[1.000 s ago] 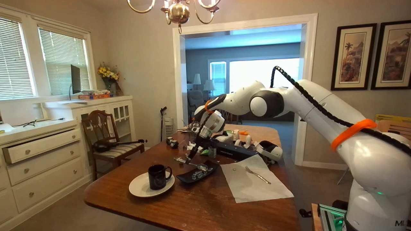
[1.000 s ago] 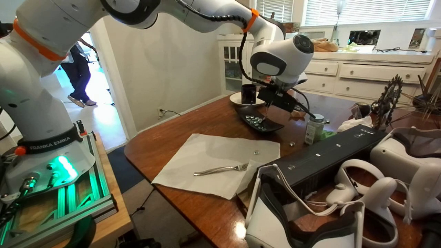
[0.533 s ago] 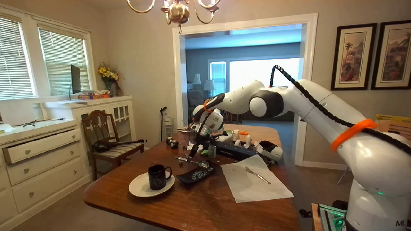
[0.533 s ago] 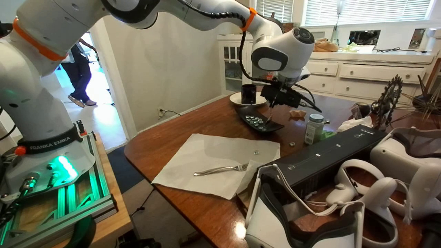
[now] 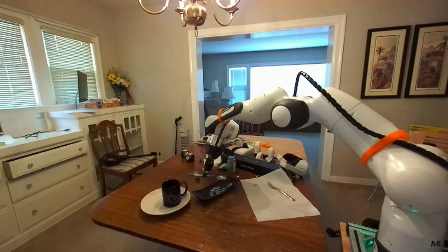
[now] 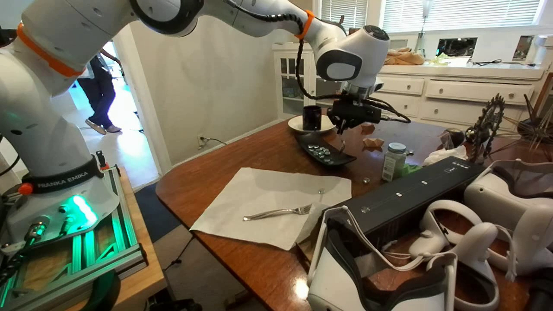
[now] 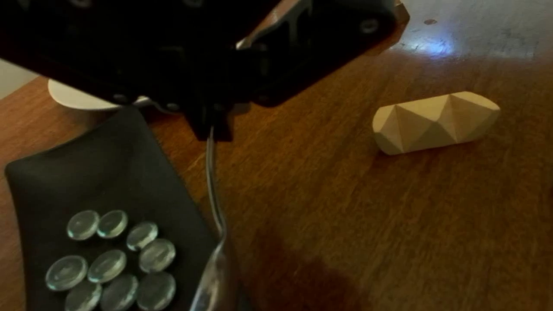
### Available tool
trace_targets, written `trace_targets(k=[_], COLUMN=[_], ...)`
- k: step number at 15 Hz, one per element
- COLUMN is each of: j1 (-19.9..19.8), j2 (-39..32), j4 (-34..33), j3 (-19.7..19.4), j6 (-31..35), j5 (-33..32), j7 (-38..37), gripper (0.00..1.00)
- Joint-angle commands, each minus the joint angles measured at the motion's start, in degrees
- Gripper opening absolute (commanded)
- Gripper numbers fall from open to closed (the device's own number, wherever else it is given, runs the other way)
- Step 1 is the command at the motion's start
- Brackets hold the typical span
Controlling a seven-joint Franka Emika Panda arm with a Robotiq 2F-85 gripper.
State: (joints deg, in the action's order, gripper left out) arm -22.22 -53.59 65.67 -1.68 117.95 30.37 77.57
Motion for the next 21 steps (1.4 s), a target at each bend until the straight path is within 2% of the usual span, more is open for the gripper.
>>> trace_targets(k=[1, 2, 3, 11, 15, 21], j1=[-2.8, -3.4, -2.8, -5.3, -5.8, -7.1], j2=[-3.1, -3.4, -3.6, -6.9, -8.3, -11.3], j4=[-4.3, -4.5, -4.4, -6.9, -8.7, -12.5], j3=[4.5, 5.7, 4.9, 8.2, 8.7, 10.1], j6=[-0.9, -0.5, -0.5, -2.9, -5.8, -13.6], j5=[-1.9, -1.2, 1.4, 7.0, 9.0, 10.6], j7=[0.5, 0.9, 1.8, -0.5, -3.5, -8.9], gripper=[0.01, 0.01, 0.01, 0.01, 0.01, 0.01])
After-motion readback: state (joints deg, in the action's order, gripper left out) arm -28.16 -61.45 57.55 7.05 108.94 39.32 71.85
